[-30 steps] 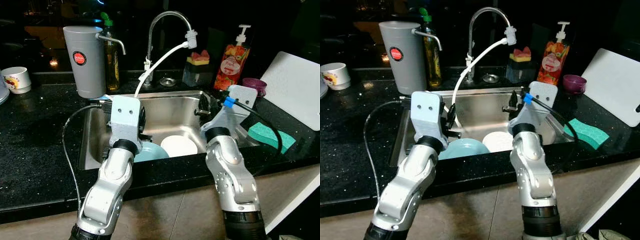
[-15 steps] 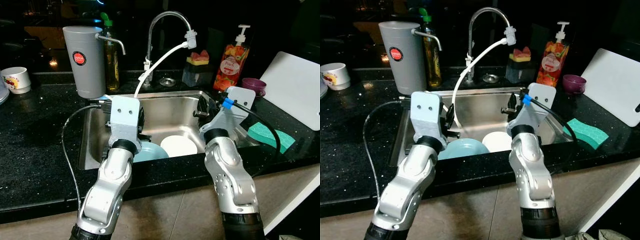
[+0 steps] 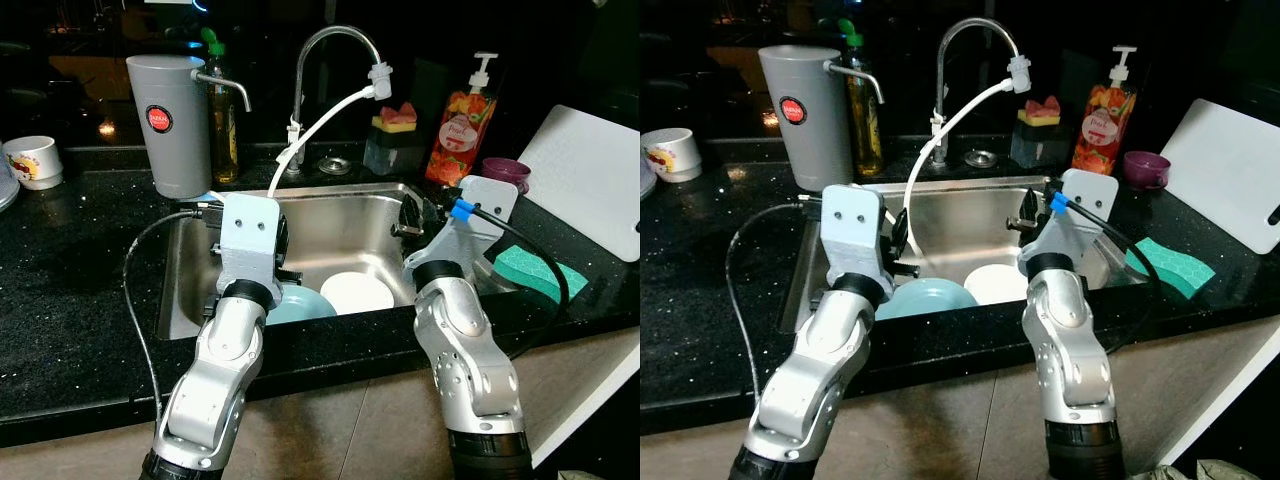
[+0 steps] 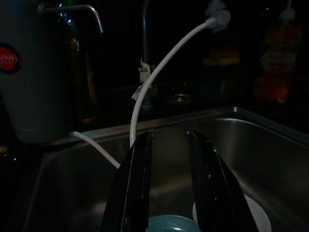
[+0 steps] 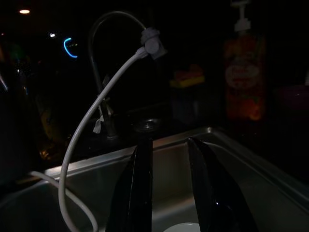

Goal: Kitchen organization

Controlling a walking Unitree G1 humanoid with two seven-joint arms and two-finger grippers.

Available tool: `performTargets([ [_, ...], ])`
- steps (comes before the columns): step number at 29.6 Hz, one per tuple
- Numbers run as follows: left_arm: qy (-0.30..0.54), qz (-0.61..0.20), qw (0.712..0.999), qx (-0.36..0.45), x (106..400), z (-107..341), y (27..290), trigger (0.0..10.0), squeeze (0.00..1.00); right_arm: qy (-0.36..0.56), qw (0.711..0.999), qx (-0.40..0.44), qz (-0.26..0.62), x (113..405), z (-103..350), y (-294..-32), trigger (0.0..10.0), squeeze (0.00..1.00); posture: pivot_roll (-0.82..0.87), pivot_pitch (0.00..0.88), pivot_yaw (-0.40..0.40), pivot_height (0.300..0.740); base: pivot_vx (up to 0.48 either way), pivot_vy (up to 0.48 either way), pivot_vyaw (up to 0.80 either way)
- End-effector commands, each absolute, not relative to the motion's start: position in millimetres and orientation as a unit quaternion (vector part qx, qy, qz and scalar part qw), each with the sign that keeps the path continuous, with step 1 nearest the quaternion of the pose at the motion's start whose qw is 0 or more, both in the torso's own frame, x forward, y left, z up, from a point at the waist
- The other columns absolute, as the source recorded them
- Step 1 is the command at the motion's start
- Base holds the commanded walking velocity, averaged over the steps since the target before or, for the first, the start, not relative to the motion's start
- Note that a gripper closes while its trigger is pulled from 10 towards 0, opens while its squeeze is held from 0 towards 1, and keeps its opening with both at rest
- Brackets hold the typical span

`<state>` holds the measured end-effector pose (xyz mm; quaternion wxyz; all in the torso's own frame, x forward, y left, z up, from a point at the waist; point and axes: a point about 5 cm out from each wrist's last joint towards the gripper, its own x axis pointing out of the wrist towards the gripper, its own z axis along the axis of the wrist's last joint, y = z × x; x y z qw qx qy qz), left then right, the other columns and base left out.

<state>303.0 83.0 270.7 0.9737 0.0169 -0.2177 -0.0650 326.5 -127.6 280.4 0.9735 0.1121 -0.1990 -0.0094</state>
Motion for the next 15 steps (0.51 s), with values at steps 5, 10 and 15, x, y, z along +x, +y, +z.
performTargets([
  [5, -0.216, -0.056, 0.974, 0.027, 304.4, 266.5, 87.2, 10.0, 0.0, -0.207, 0.972, 0.11, -0.02, 320.5, 282.5, -133.7, 10.0, 0.0, 0.11, 0.037, -0.069, 0.74, 0.0, 0.0, 0.0],
  [10, -0.219, -0.05, 0.974, 0.027, 305.2, 267.3, 92.3, 10.0, 0.0, -0.208, 0.972, 0.106, -0.026, 319.8, 281.7, -137.9, 10.0, 0.0, 0.1, 0.022, -0.062, 0.74, 0.0, 0.0, 0.0],
  [15, -0.22, -0.046, 0.974, 0.03, 306.1, 267.3, 97.1, 10.0, 0.0, -0.21, 0.972, 0.102, -0.028, 318.8, 281.4, -138.6, 10.0, 0.0, 0.11, 0.013, -0.059, 0.74, 0.0, 0.0, 0.0],
])
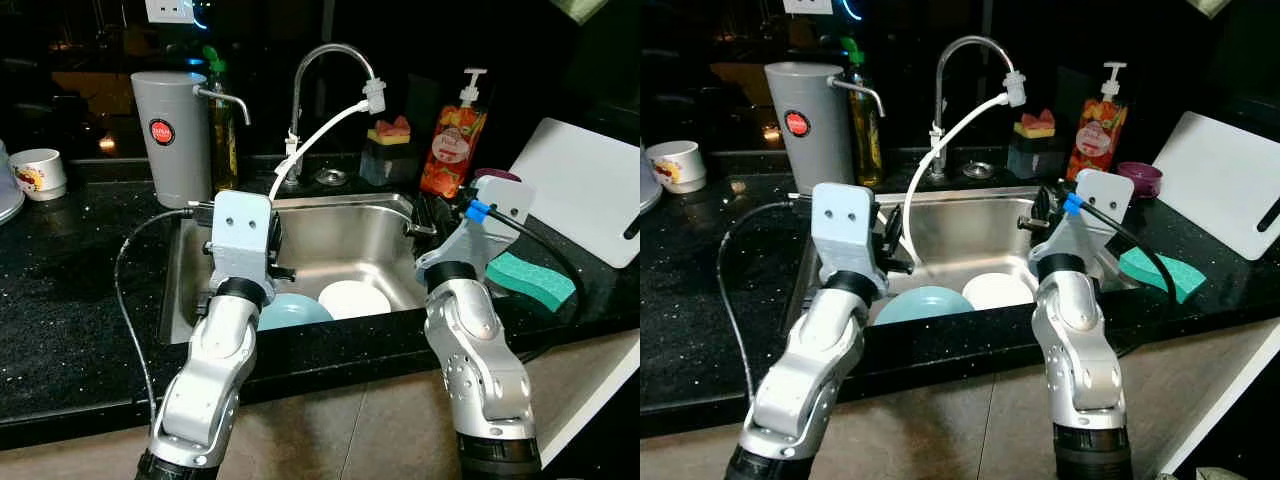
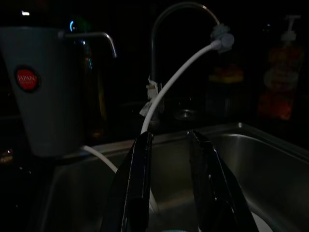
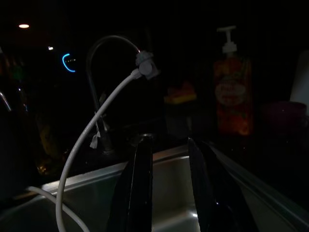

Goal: Kitchen organization

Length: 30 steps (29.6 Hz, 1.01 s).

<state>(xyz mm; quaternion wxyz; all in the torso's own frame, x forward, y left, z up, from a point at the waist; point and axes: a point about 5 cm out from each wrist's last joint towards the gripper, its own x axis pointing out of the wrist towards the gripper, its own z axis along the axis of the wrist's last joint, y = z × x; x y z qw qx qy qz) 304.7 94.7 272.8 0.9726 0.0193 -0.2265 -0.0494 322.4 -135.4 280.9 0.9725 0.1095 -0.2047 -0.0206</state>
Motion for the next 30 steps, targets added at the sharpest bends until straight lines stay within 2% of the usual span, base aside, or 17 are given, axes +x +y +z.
performTargets([
  [1, -0.221, -0.045, 0.974, 0.03, 306.1, 267.2, 97.9, 10.0, 0.0, -0.21, 0.972, 0.102, -0.028, 318.4, 281.2, -138.4, 10.0, 0.0, 0.11, 0.013, -0.059, 0.74, 0.0, 0.0, 0.0],
  [30, -0.217, -0.035, 0.975, 0.033, 304.5, 262.9, 99.7, 10.0, 0.0, -0.19, 0.976, 0.105, -0.012, 319.5, 273.7, -131.8, 10.0, 0.0, 0.1, 0.031, -0.089, 0.74, 0.0, 0.0, 0.0],
])
